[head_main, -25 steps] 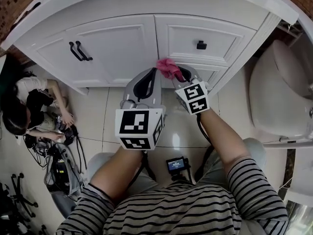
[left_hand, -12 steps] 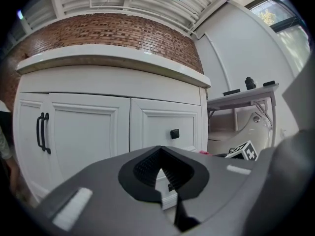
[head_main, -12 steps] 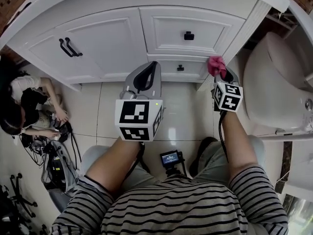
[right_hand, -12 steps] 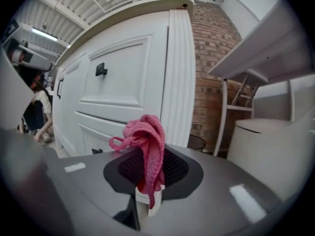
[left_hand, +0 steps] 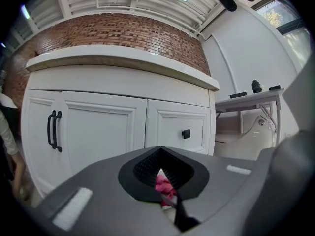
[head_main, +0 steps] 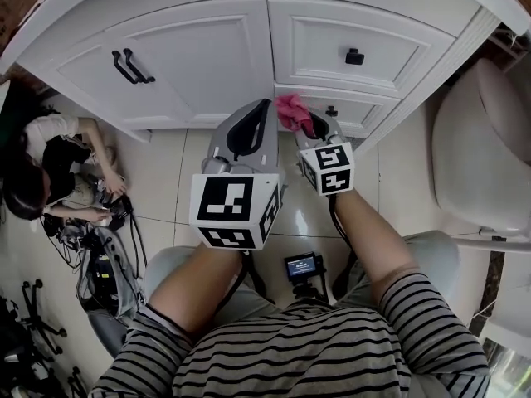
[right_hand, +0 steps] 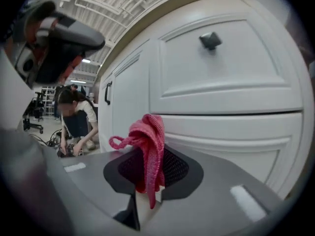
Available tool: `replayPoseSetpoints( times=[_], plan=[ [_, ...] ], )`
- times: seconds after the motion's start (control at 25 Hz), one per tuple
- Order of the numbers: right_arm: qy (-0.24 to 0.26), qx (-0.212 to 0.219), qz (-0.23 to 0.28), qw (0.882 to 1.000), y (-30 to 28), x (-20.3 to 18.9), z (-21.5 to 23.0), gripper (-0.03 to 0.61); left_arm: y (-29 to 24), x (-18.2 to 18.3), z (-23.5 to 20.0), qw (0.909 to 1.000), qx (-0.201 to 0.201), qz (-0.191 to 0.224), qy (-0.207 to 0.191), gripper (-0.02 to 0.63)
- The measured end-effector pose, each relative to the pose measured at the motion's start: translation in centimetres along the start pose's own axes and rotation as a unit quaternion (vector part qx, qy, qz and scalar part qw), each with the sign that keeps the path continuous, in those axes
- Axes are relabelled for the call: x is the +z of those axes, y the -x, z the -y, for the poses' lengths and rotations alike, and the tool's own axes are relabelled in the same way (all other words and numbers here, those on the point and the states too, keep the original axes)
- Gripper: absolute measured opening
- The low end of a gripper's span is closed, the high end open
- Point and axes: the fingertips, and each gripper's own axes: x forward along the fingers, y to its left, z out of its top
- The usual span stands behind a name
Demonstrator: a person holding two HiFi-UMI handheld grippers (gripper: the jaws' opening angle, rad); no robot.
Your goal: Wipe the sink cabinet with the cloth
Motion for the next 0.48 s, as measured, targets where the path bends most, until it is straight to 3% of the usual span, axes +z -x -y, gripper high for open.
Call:
replayPoseSetpoints(
  times=[0.28, 0.48],
  plan=[
    [0.029, -0.004, -0.064, 0.998, -3.5, -4.8, 0.4, 0.077, -0.6, -0.3, -0.9, 1.0, 0.002, -0.003, 0.005, 0.0],
    [-0.014, -0.063, -0.115, 0.991, -2.0, -10.0, 5.0, 0.075, -1.2, -1.0, -0.3, 0.9999, 0.0, -0.011, 0.005, 0.0]
  ],
)
